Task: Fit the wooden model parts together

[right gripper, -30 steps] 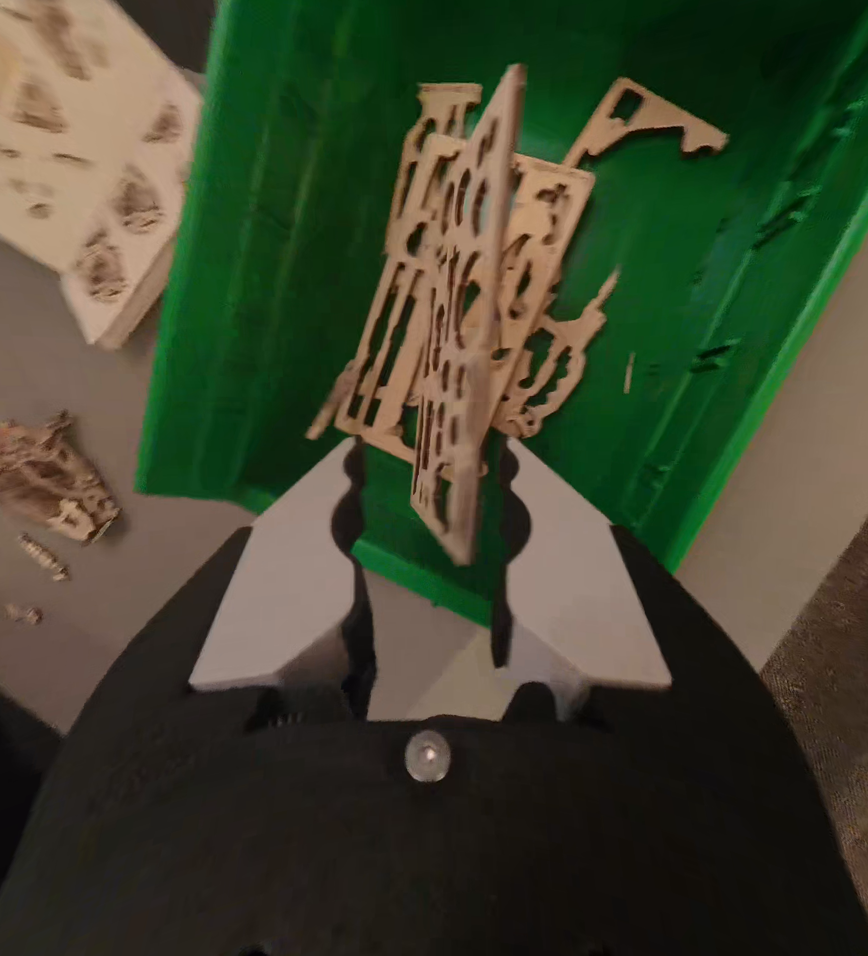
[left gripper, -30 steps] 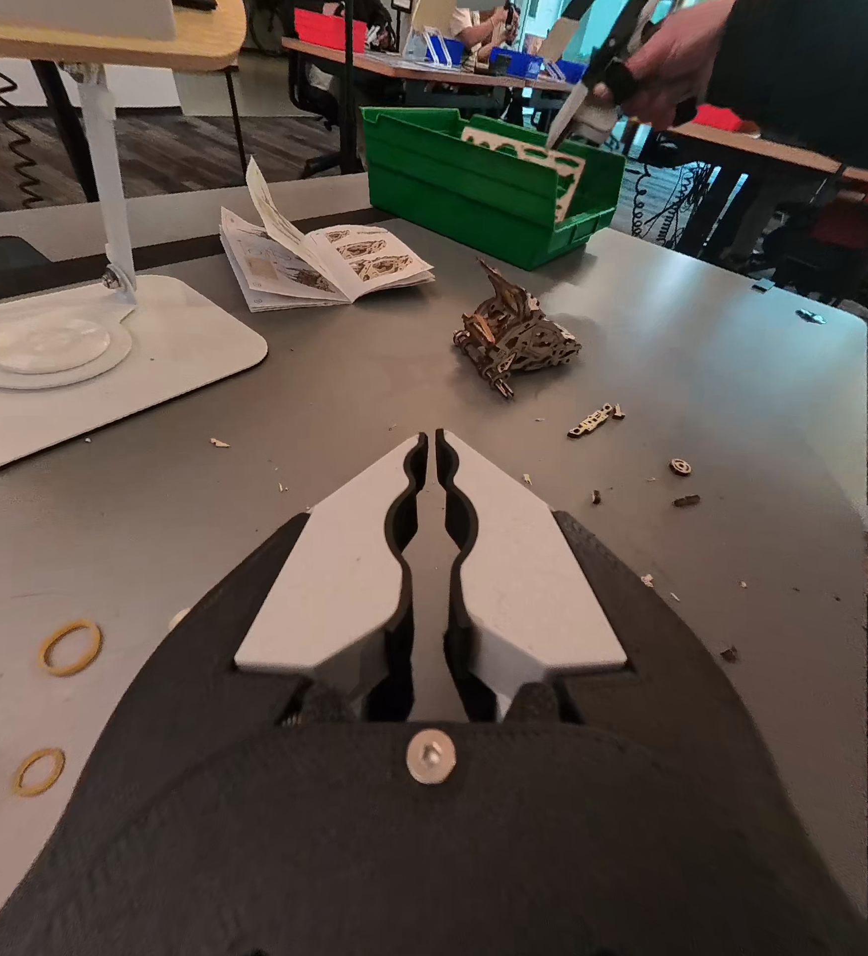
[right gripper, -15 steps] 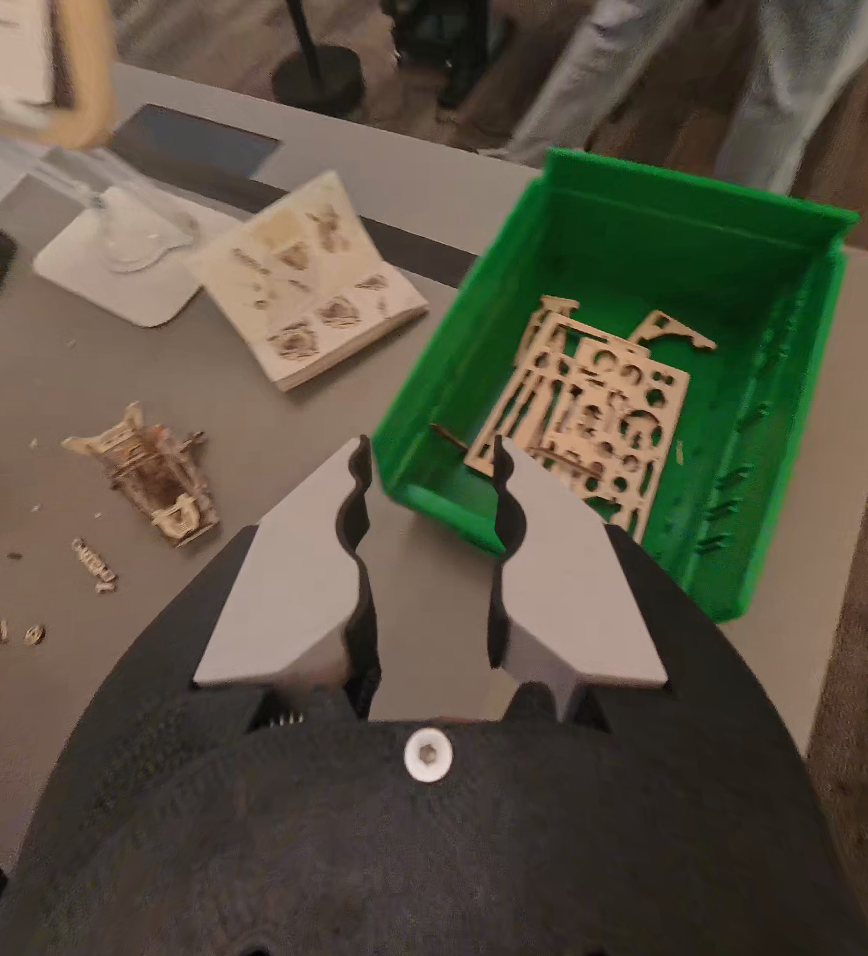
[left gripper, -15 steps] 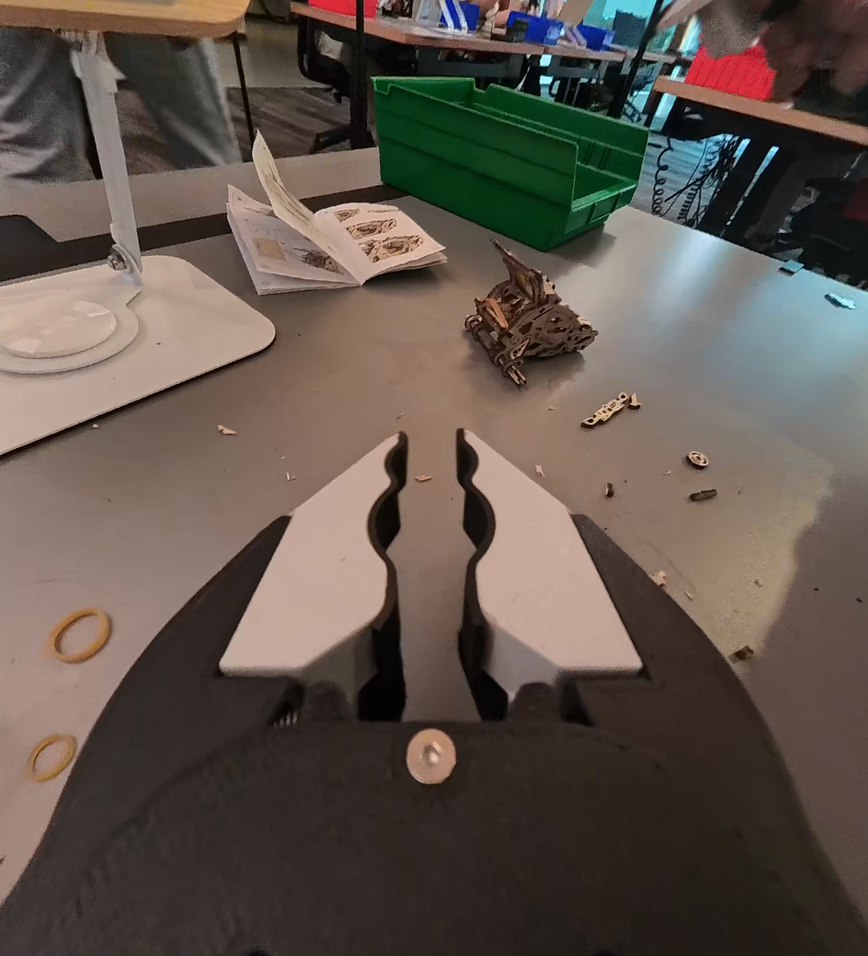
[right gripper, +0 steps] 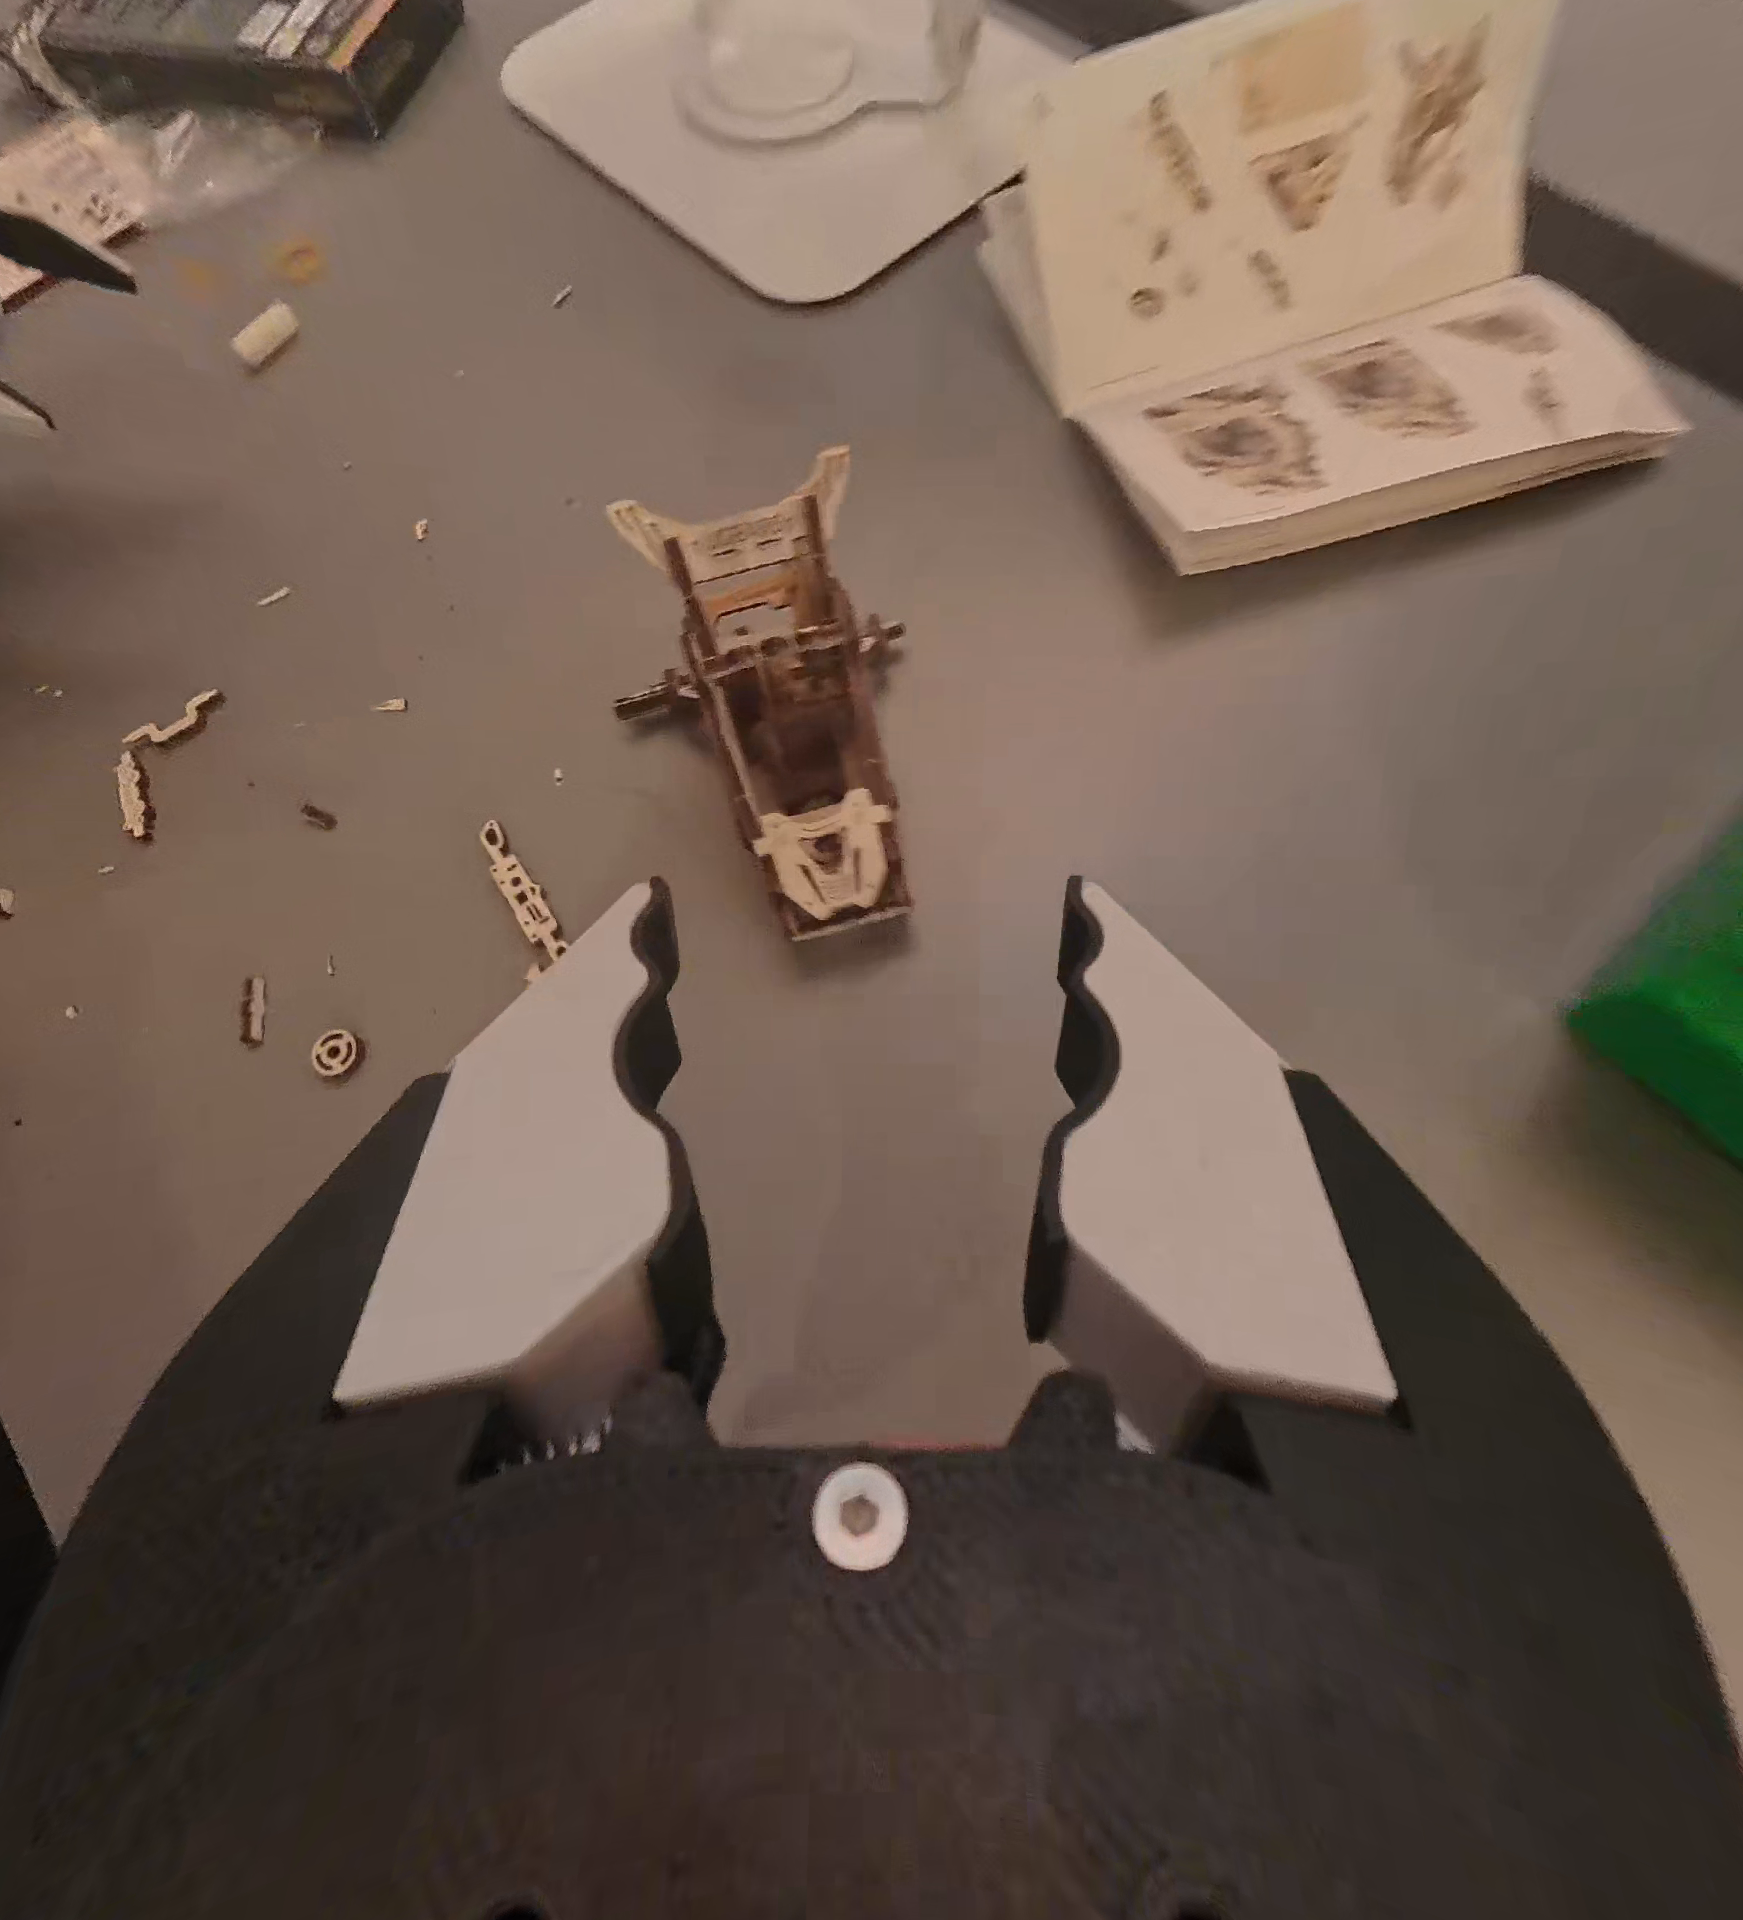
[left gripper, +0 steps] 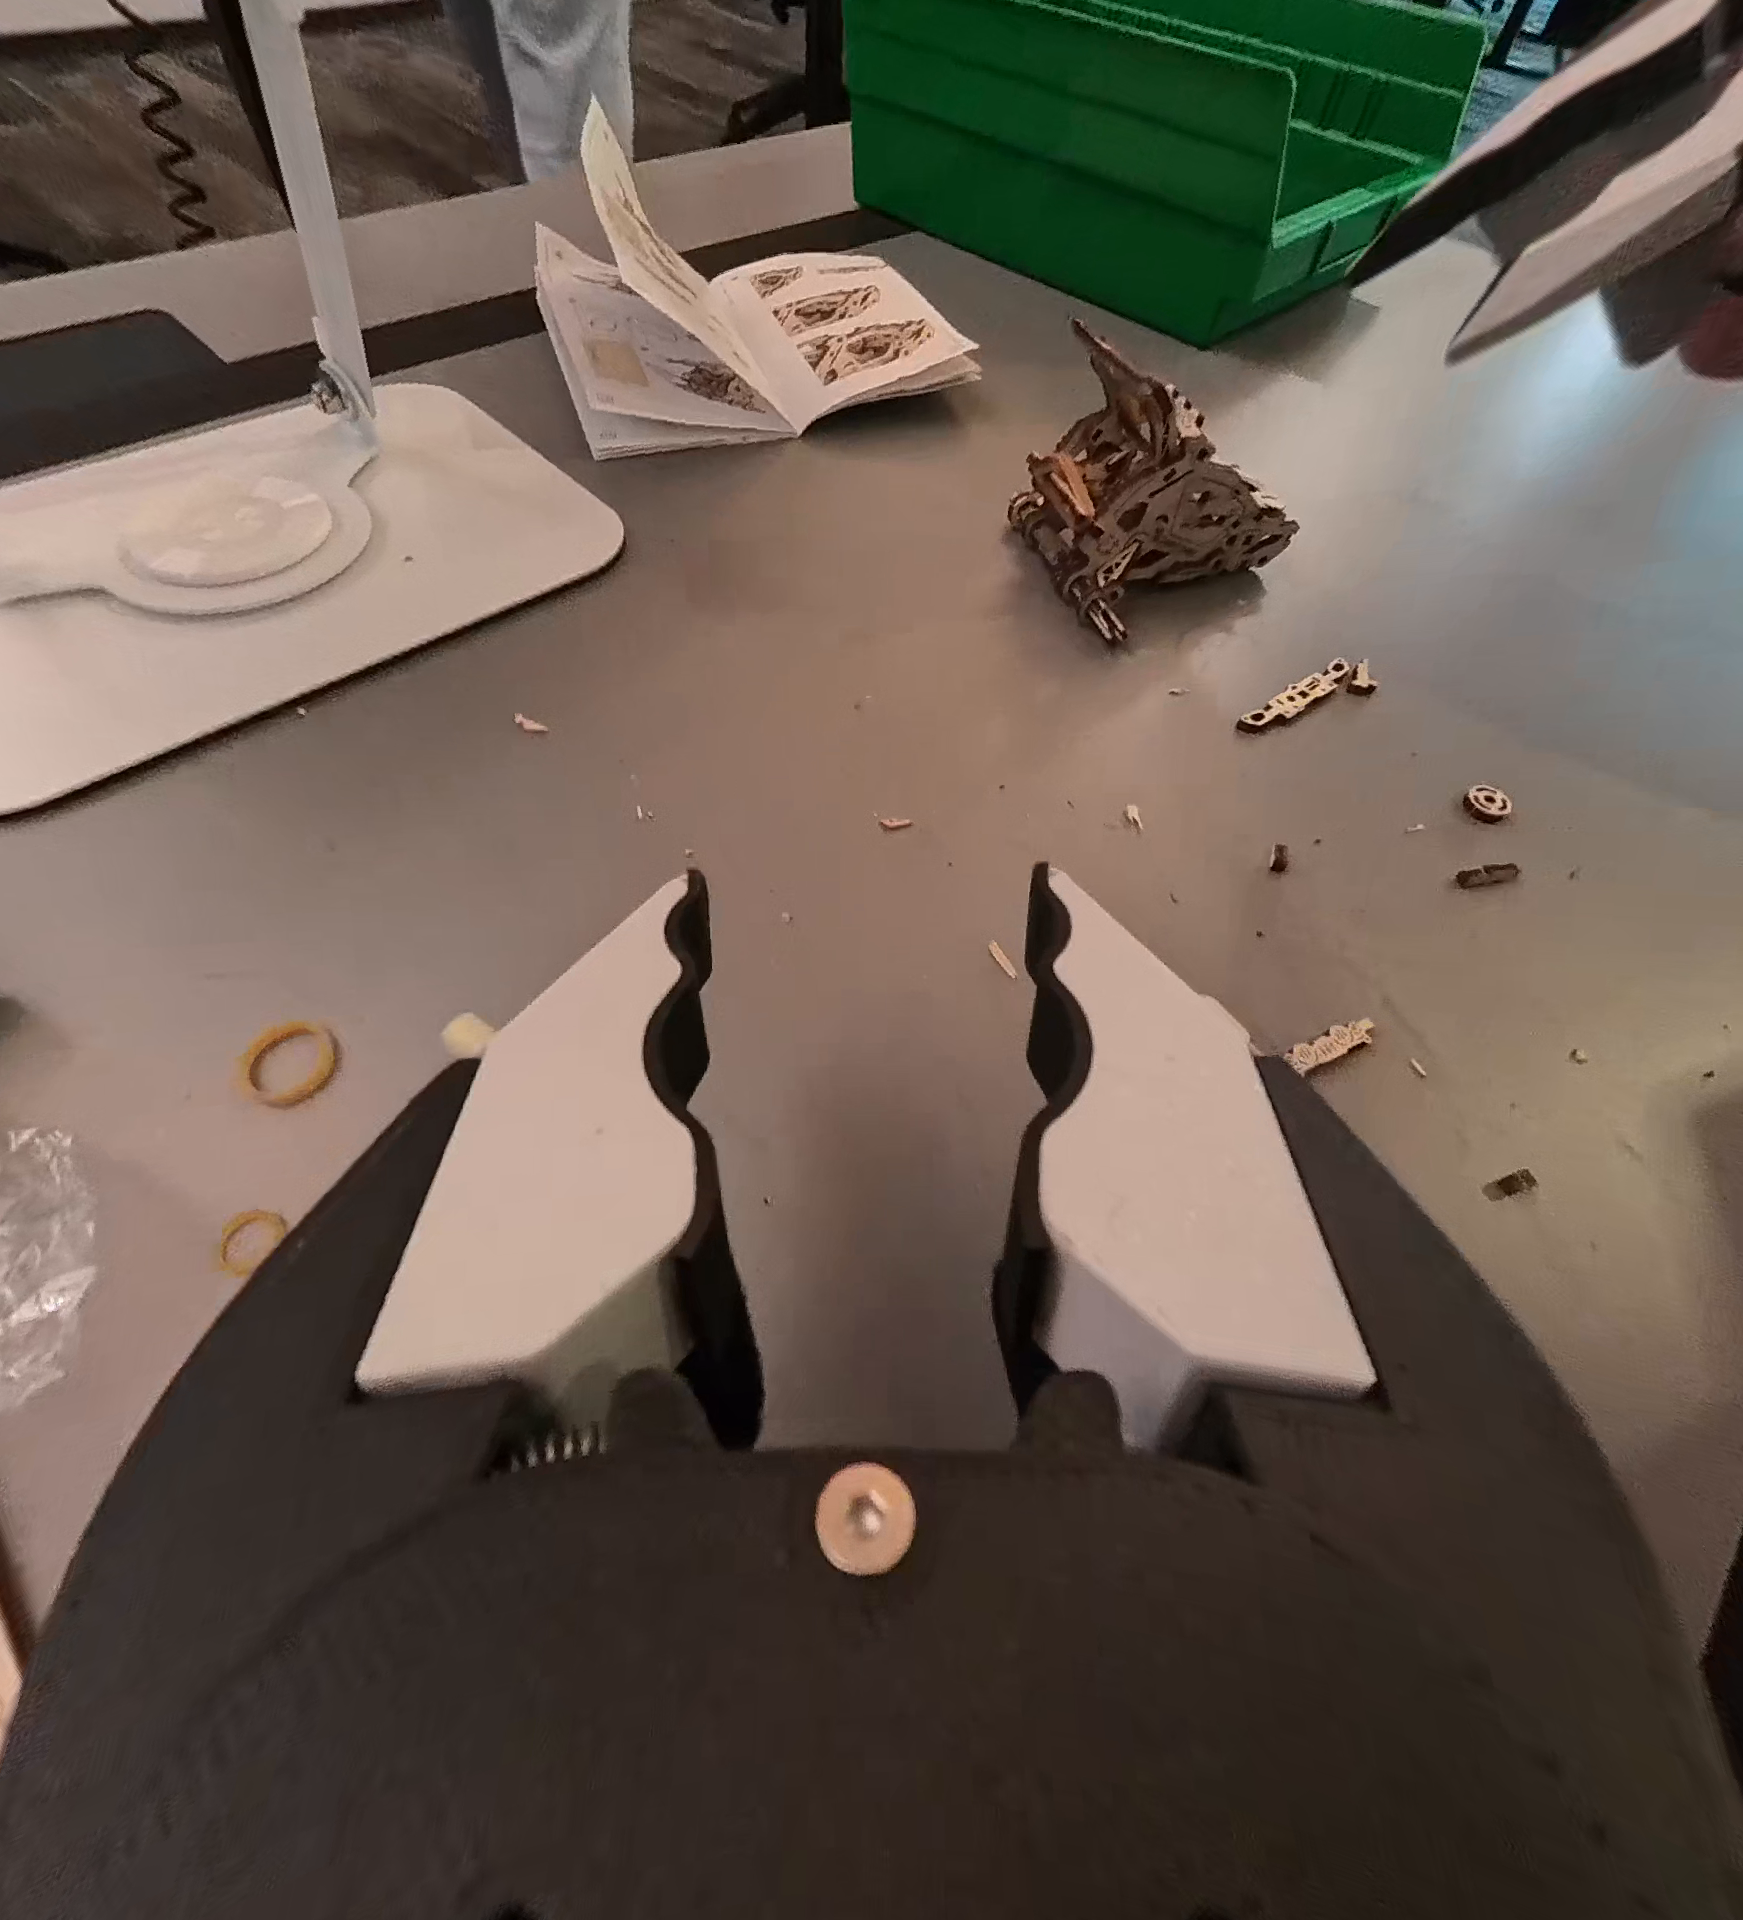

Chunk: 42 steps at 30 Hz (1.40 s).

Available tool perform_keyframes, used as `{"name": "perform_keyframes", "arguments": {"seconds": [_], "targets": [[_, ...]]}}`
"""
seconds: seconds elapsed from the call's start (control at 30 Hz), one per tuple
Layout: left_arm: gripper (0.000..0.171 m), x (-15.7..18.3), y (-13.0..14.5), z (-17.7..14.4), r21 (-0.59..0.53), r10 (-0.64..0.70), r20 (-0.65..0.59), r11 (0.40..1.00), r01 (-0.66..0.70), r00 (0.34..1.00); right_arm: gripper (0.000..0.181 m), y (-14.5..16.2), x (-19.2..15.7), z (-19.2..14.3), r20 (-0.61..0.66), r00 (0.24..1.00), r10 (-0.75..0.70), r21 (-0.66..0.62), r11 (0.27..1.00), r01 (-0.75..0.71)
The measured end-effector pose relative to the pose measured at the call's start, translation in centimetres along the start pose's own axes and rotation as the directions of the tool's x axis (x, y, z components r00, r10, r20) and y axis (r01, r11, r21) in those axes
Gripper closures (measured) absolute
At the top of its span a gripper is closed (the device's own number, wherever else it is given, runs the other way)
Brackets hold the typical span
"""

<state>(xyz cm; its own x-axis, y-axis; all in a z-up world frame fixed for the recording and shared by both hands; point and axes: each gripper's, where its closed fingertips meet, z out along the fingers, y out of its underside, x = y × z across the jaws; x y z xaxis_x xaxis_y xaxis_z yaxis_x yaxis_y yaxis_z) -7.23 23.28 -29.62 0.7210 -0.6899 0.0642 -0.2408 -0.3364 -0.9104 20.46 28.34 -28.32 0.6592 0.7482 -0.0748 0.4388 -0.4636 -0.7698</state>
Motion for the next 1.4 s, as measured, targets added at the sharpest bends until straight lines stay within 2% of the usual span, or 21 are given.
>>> {"name": "perform_keyframes", "arguments": {"seconds": [0.1, 0.17, 0.2, 0.27, 0.4, 0.5, 0.57, 0.63, 0.67, 0.8, 0.93, 1.07, 1.23, 1.3, 1.37, 1.4], "targets": [[0.113, 0.4, 0.7, 0.3, -0.023, 0.009, -0.003, 1.000, -0.009, 1.000, 0.102, 0.7, -1.1, 3.7, 0.018, 0.997, -0.072, -0.074, 0.995, 0.073], [0.114, 0.5, 0.5, 0.4, -0.026, 0.032, 0.001, 0.999, -0.032, 0.999, 0.105, 0.8, -1.7, 5.9, 0.067, 0.995, -0.076, -0.093, 0.992, 0.082], [0.114, 0.7, 0.4, 0.4, -0.029, 0.038, -0.001, 0.999, -0.038, 0.999, 0.110, 0.9, -1.7, 6.8, 0.081, 0.994, -0.075, -0.110, 0.990, 0.084], [0.114, 0.8, 0.3, 0.4, -0.033, 0.055, 0.001, 0.998, -0.055, 0.999, 0.133, 1.4, -1.9, 8.1, 0.119, 0.986, -0.115, -0.153, 0.979, 0.133], [0.114, 0.9, 0.1, 0.6, -0.034, 0.065, -0.011, 0.997, -0.065, 0.998, 0.137, 0.7, -3.5, 9.3, 0.266, 0.948, -0.176, -0.121, 0.969, 0.214], [0.112, 1.4, -0.4, 1.3, -0.038, 0.067, -0.044, 0.997, -0.069, 0.997, 0.137, 0.4, -5.3, 9.9, 0.389, 0.867, -0.312, -0.075, 0.927, 0.367], [0.100, 1.6, -0.7, 2.3, -0.062, 0.090, -0.066, 0.994, -0.095, 0.994, 0.137, 0.0, -6.3, 10.5, 0.438, 0.814, -0.382, -0.037, 0.897, 0.441], [0.084, 1.9, -1.0, 3.8, -0.105, 0.119, -0.095, 0.986, -0.129, 0.988, 0.108, -0.4, -6.2, 11.1, 0.435, 0.803, -0.408, -0.062, 0.876, 0.478], [0.076, 2.2, -1.0, 4.7, -0.135, 0.128, -0.119, 0.980, -0.144, 0.985, 0.108, -0.6, -6.1, 11.0, 0.431, 0.804, -0.410, -0.071, 0.873, 0.483], [0.071, 3.5, -0.8, 8.4, -0.217, 0.184, -0.248, 0.946, -0.239, 0.951, 0.109, -2.0, -5.2, 8.9, 0.383, 0.843, -0.379, -0.037, 0.905, 0.423], [0.067, 4.7, -0.5, 11.8, -0.271, 0.220, -0.355, 0.906, -0.325, 0.909, 0.117, -0.8, -4.1, 6.3, 0.314, 0.898, -0.310, -0.051, 0.938, 0.342], [0.070, 6.1, -1.0, 13.7, -0.258, 0.173, -0.453, 0.914, -0.314, 0.875, 0.124, 0.8, -3.9, 4.9, 0.279, 0.934, -0.223, -0.062, 0.966, 0.250], [0.087, 7.7, -0.6, 13.6, -0.288, 0.139, -0.508, 0.903, -0.319, 0.850, 0.138, 2.1, -4.6, 7.0, 0.289, 0.943, -0.167, -0.087, 0.976, 0.200], [0.094, 8.3, -0.5, 13.1, -0.291, 0.124, -0.509, 0.906, -0.307, 0.852, 0.147, 1.4, -4.9, 8.0, 0.285, 0.944, -0.164, -0.061, 0.980, 0.189], [0.097, 9.3, -0.2, 12.2, -0.298, 0.111, -0.527, 0.904, -0.305, 0.843, 0.156, 1.0, -4.9, 8.8, 0.280, 0.945, -0.167, -0.052, 0.981, 0.189], [0.094, 9.5, 0.0, 11.9, -0.303, 0.123, -0.517, 0.899, -0.315, 0.847, 0.154, 0.9, -5.0, 9.1, 0.279, 0.944, -0.176, -0.053, 0.979, 0.198]]}}
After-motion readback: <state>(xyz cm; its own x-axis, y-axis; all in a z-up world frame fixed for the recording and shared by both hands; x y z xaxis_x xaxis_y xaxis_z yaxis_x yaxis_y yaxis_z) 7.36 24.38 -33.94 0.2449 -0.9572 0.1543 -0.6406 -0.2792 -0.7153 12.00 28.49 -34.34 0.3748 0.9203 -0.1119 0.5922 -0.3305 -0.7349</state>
